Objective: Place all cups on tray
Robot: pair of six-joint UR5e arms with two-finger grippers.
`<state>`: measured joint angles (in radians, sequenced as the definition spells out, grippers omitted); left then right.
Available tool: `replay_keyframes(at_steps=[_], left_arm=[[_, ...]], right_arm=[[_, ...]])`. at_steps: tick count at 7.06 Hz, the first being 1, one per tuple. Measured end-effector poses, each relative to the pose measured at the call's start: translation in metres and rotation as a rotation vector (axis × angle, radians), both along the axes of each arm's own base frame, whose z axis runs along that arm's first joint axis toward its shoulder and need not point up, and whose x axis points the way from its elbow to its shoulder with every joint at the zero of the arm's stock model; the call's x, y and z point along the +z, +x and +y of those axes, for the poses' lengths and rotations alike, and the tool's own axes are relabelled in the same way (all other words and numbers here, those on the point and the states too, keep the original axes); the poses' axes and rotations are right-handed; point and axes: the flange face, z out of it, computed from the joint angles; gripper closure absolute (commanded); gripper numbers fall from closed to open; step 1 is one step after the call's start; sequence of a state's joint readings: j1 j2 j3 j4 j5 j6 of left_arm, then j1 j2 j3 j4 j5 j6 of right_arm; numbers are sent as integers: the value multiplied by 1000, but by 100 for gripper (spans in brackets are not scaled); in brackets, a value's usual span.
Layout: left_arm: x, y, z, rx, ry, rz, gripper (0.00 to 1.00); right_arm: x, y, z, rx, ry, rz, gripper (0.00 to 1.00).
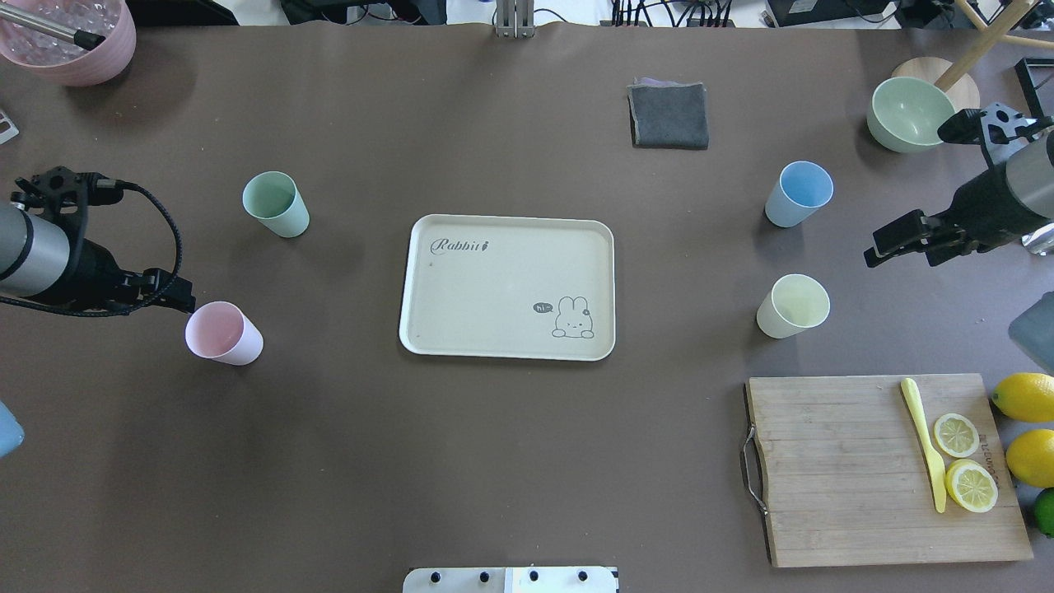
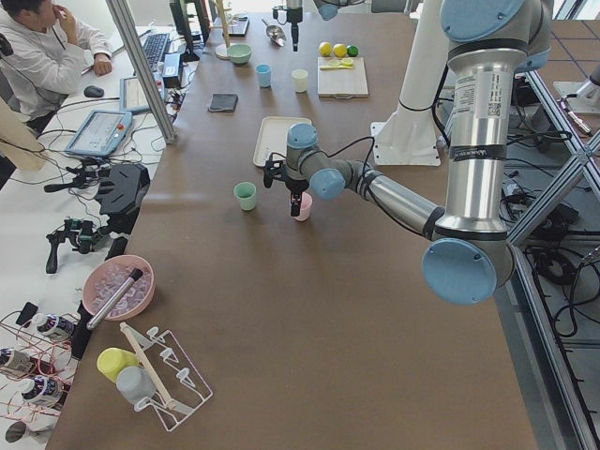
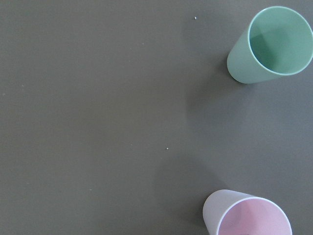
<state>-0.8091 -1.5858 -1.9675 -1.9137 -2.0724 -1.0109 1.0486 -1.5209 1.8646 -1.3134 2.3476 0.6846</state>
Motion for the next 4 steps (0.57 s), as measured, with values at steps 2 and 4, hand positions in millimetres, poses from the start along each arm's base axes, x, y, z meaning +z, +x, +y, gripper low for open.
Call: replay_keyframes(at_steps=[2, 4], left_arm=[[0, 25, 4, 5, -4, -13, 51], [6, 39, 2, 10, -15, -24, 100]], right_arm=[[0, -17, -3, -23, -2, 5, 2], [-2, -33, -10, -31, -12, 5, 2]])
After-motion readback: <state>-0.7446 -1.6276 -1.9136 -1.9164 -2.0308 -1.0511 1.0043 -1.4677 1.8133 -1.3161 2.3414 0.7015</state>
